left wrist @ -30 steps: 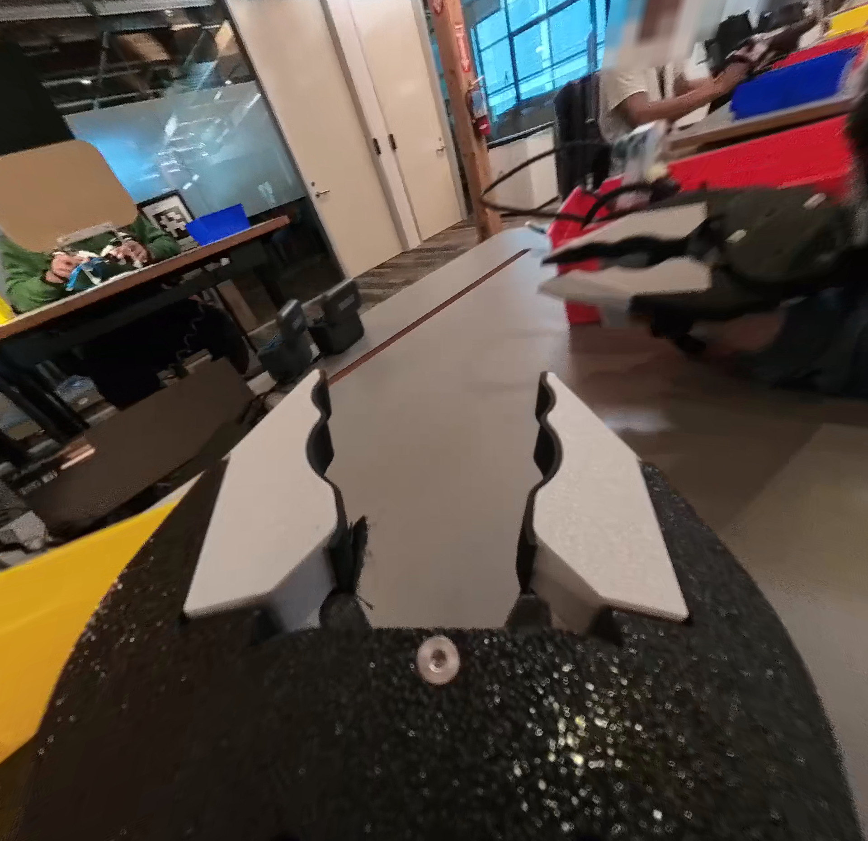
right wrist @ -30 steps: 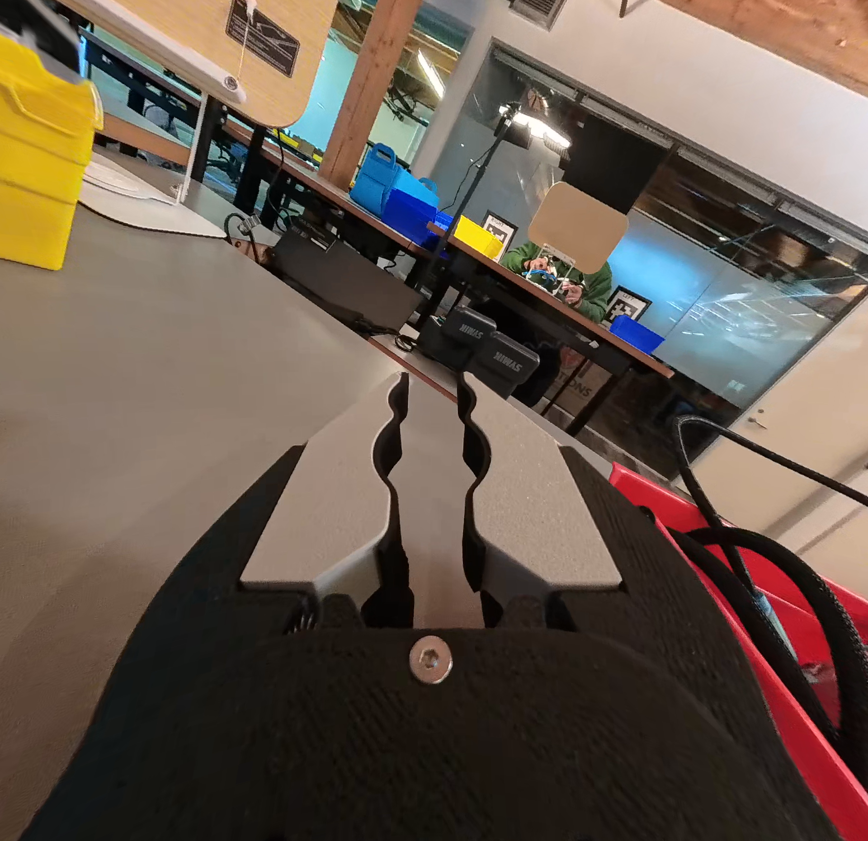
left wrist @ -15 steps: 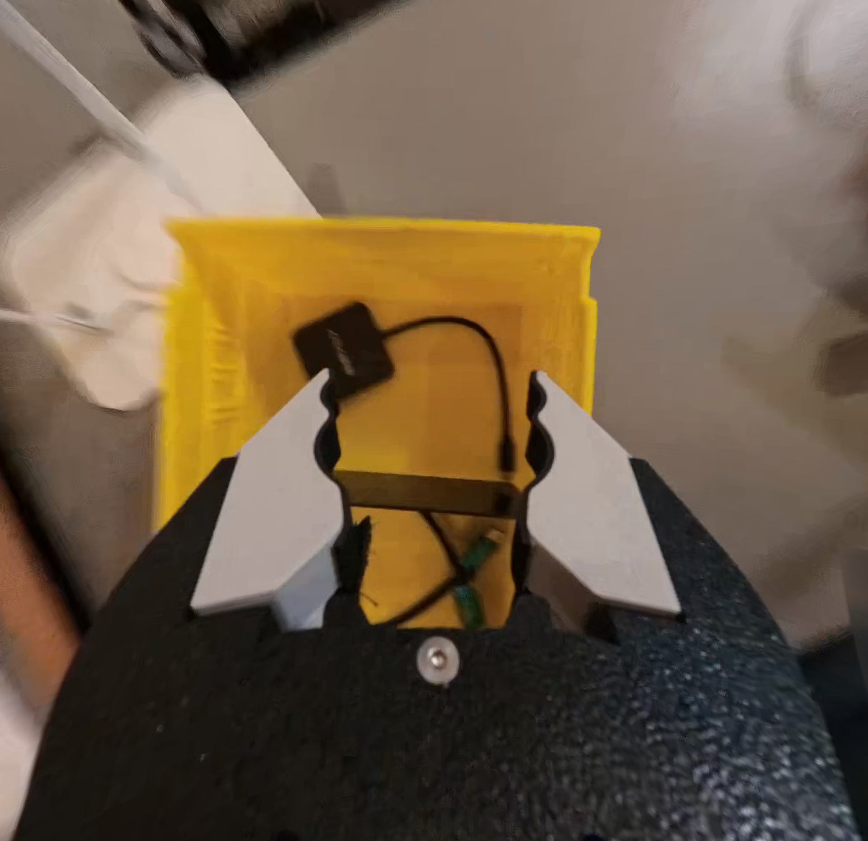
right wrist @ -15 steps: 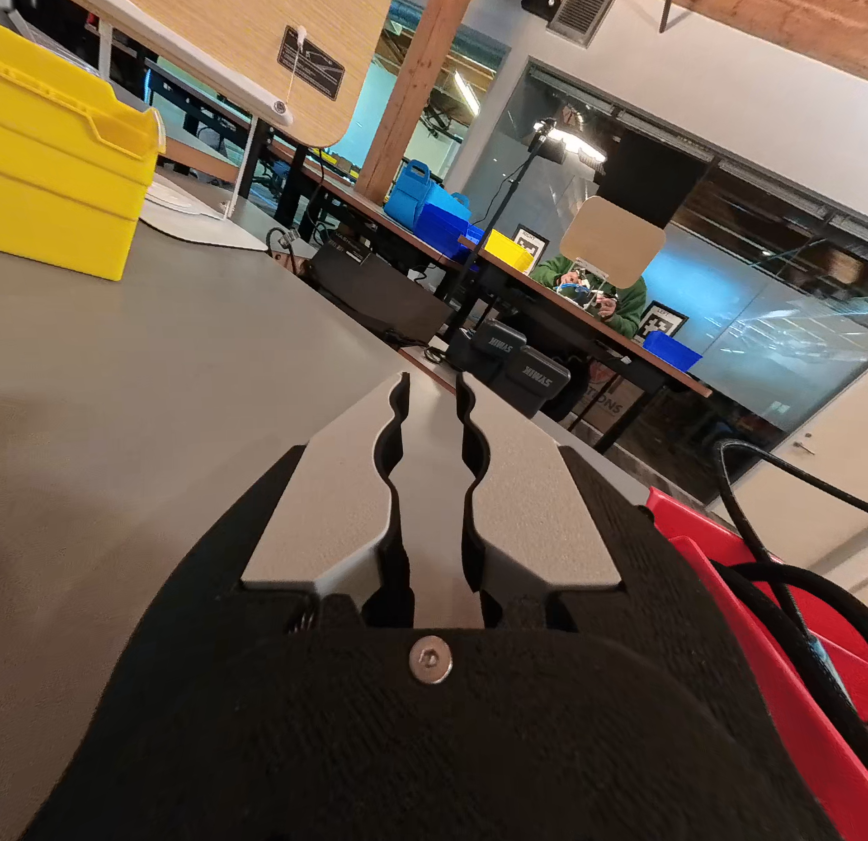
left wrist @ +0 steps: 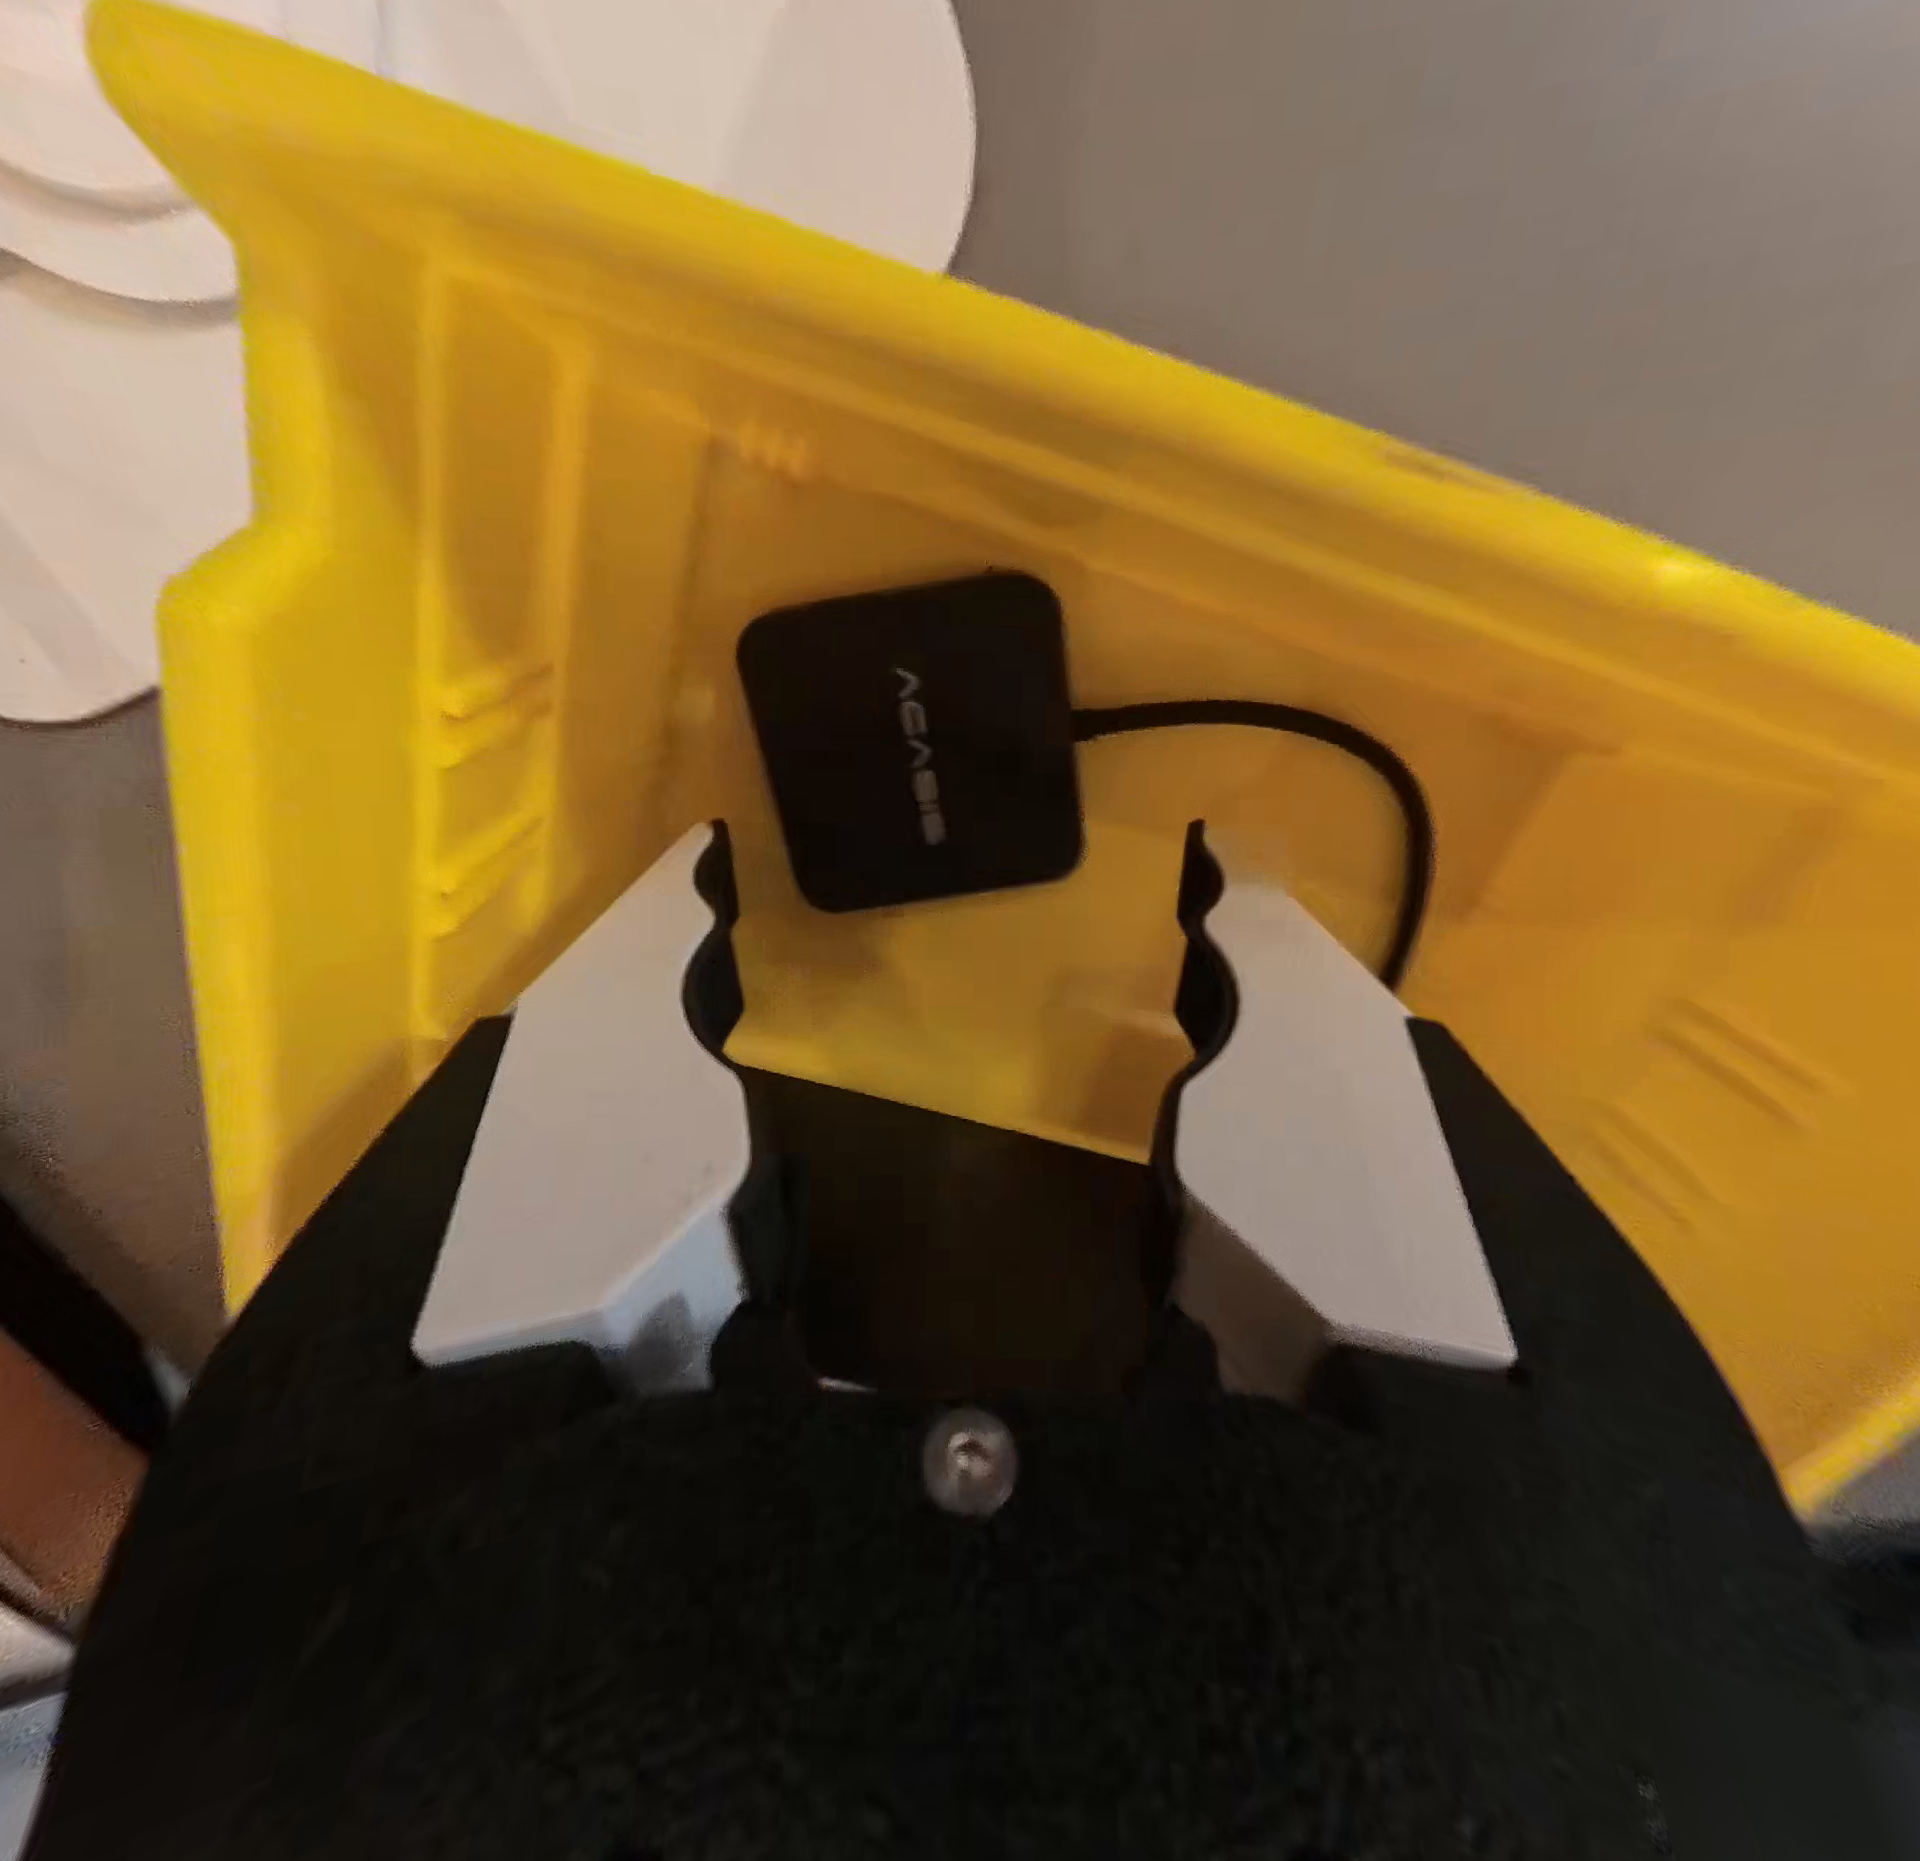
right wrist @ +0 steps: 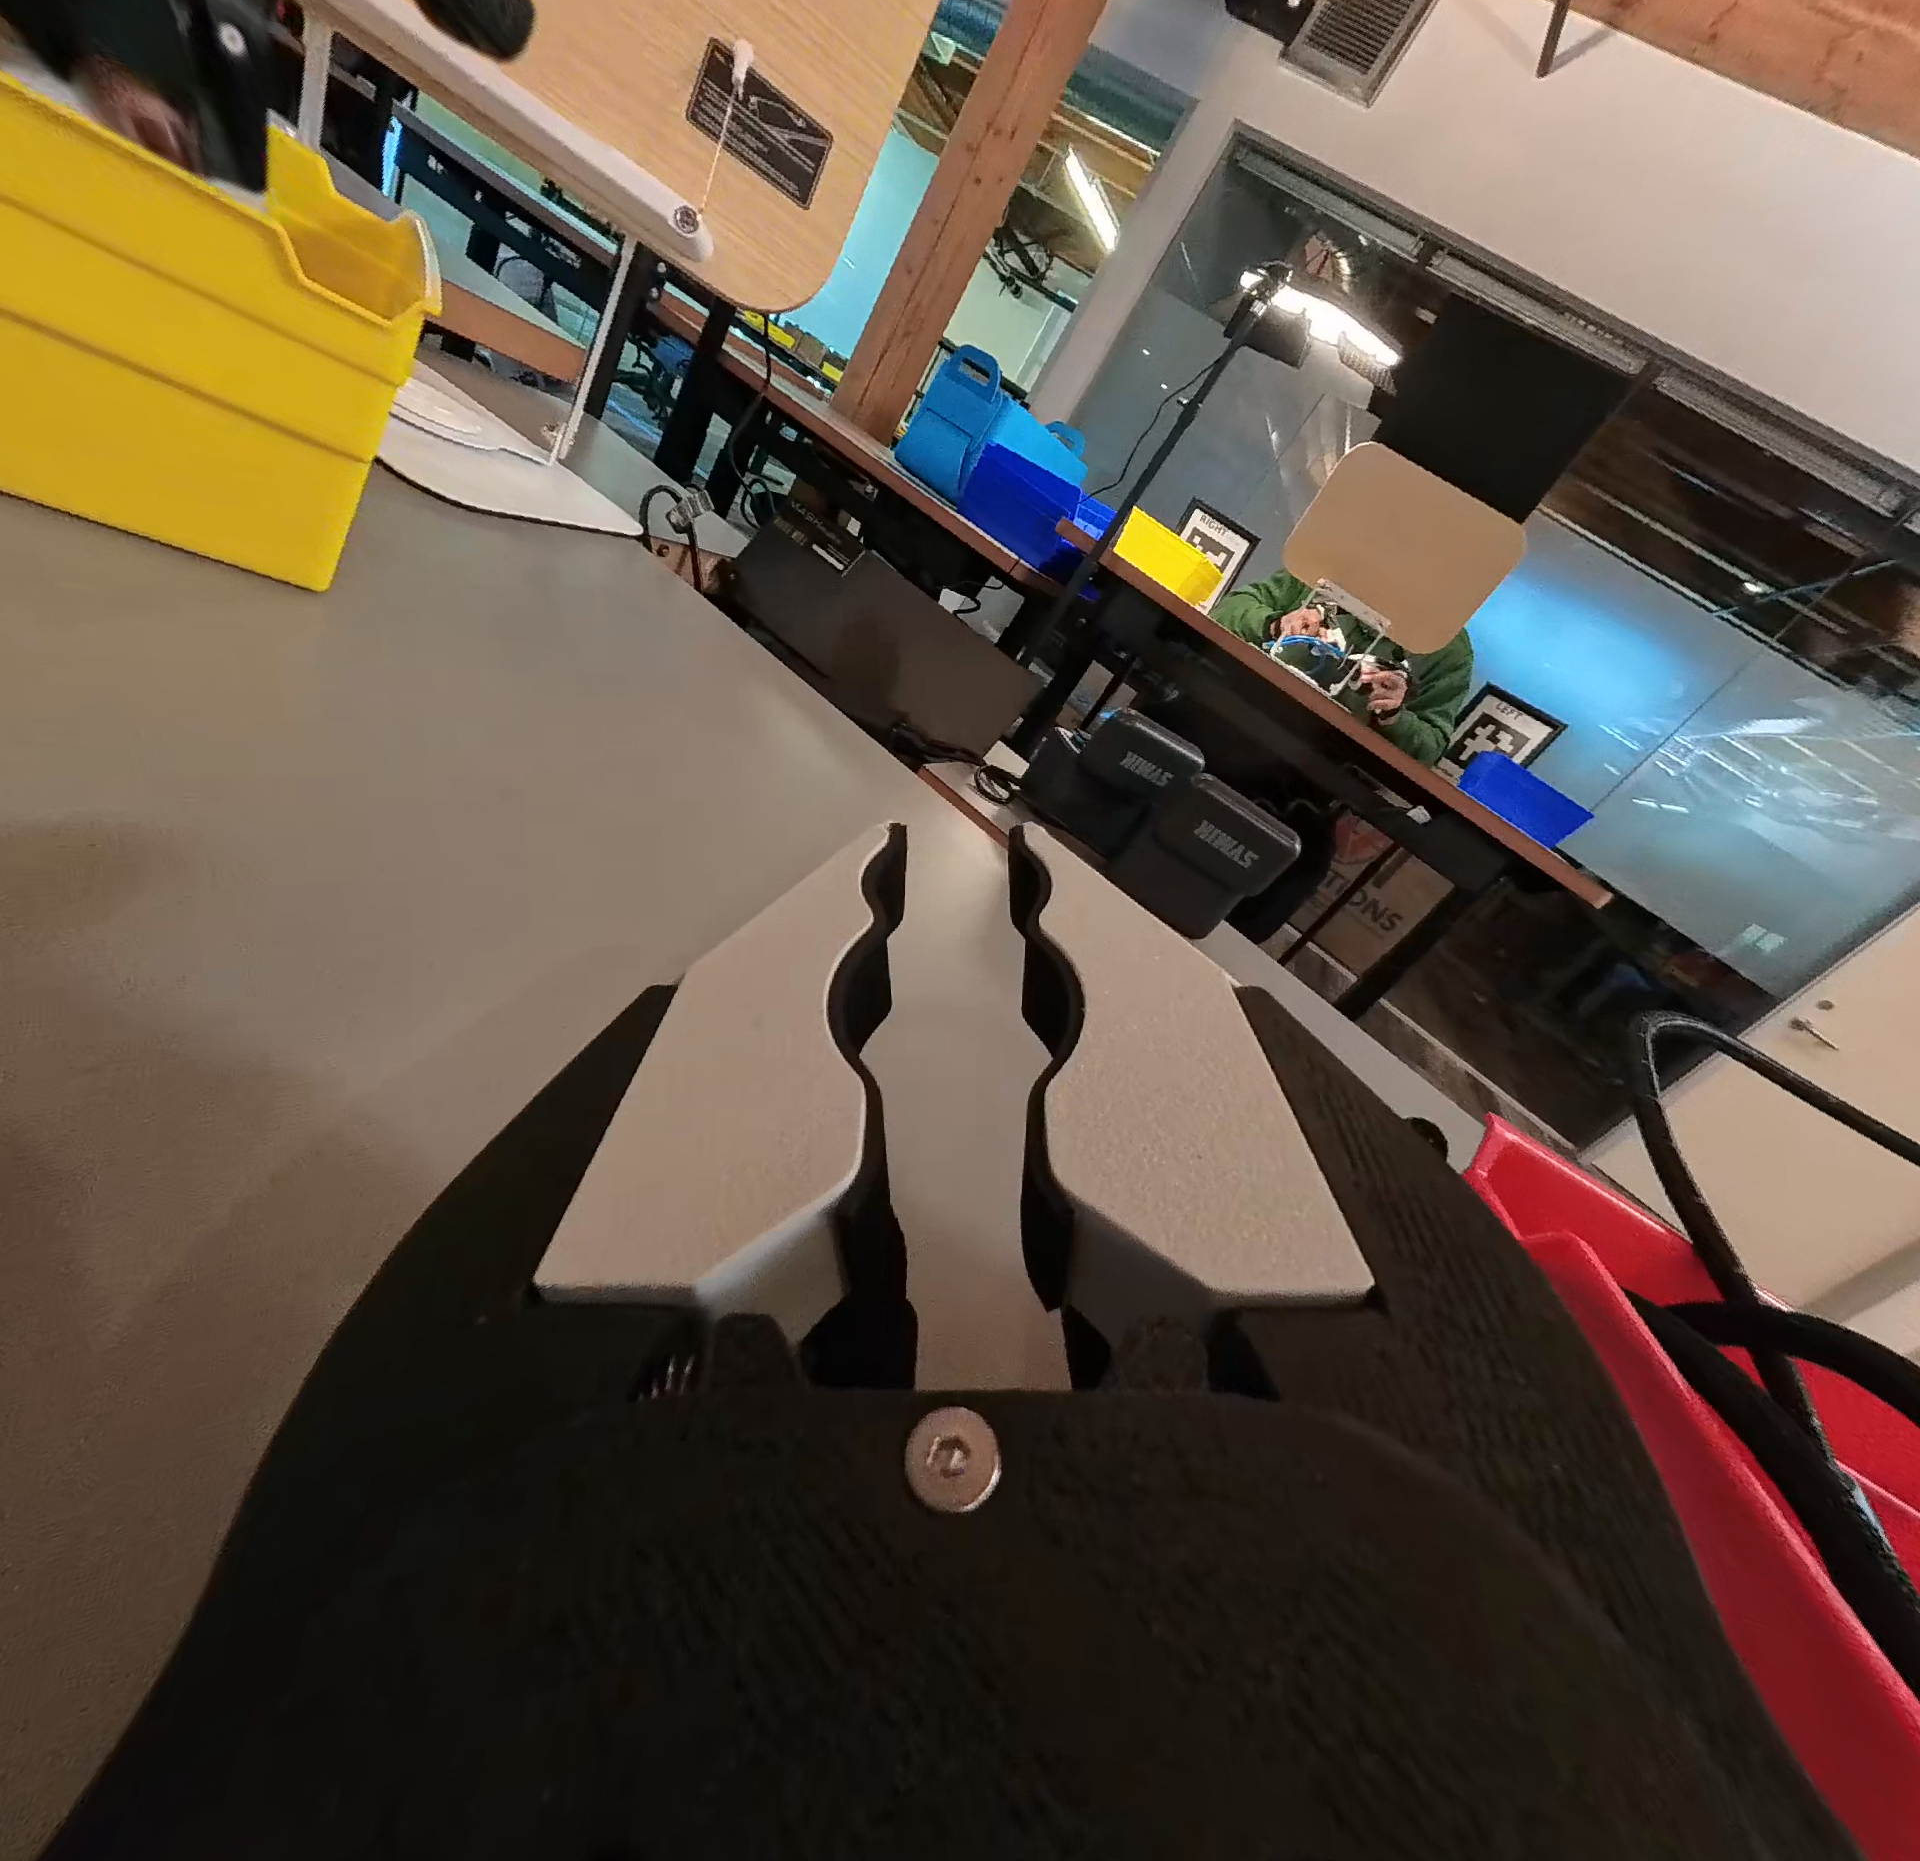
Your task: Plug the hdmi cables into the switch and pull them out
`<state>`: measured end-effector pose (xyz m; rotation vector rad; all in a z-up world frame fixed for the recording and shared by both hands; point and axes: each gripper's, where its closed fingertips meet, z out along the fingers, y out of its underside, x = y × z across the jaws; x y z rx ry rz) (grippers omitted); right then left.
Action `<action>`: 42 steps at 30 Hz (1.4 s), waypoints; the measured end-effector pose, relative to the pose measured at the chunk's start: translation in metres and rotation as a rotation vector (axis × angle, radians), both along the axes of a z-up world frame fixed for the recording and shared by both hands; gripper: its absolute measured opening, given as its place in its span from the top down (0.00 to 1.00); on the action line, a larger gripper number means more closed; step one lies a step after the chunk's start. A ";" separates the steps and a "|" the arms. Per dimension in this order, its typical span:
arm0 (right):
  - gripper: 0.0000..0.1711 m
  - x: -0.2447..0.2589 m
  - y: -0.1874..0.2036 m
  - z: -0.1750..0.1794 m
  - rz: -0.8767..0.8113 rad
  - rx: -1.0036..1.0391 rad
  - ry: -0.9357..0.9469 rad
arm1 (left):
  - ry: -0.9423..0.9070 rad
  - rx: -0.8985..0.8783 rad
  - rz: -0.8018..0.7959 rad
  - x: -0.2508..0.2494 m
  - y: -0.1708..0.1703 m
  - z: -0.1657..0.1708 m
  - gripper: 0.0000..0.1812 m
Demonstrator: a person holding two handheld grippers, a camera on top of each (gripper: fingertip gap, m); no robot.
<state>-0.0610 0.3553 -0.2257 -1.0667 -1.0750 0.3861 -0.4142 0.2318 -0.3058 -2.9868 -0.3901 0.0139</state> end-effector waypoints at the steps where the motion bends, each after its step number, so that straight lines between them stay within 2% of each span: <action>1: 0.89 0.000 0.000 0.000 0.001 -0.001 0.000 | 0.036 -0.007 -0.009 -0.005 -0.001 -0.004 0.54; 6: 0.89 -0.002 -0.001 -0.001 0.009 -0.012 0.000 | -0.007 0.014 0.023 -0.005 -0.001 -0.018 0.57; 10: 0.89 -0.003 -0.003 -0.001 0.015 -0.011 -0.004 | -0.008 0.053 0.040 -0.010 0.003 -0.020 0.65; 16: 0.90 -0.005 -0.004 -0.003 0.023 -0.007 -0.015 | 0.024 0.043 -0.028 -0.010 -0.003 -0.009 0.65; 20: 0.90 -0.005 -0.004 -0.003 0.023 -0.007 -0.014 | 0.027 0.205 -0.050 -0.007 0.004 0.046 0.65; 25: 0.90 -0.006 -0.003 -0.002 0.018 -0.005 -0.012 | 0.074 0.542 -0.103 0.012 0.015 0.159 0.65; 27: 0.91 -0.003 -0.003 0.002 0.004 0.011 0.009 | -0.012 0.682 -0.188 0.049 0.020 0.198 0.66; 29: 0.92 0.001 -0.003 0.009 -0.007 0.035 0.039 | -0.195 0.761 -0.324 0.108 0.022 0.216 0.65; 32: 0.93 0.003 -0.002 0.012 -0.016 0.042 0.052 | -0.301 0.686 -0.515 0.184 0.019 0.193 0.66; 35: 0.93 0.004 -0.001 0.012 -0.019 0.040 0.051 | -0.291 0.511 -0.652 0.240 0.012 0.130 0.65; 39: 0.93 0.003 -0.002 0.010 -0.016 0.039 0.042 | -0.203 0.333 -0.751 0.278 0.006 0.052 0.65; 42: 0.92 0.002 -0.002 0.009 -0.011 0.035 0.036 | -0.167 0.240 -0.803 0.295 0.006 0.010 0.65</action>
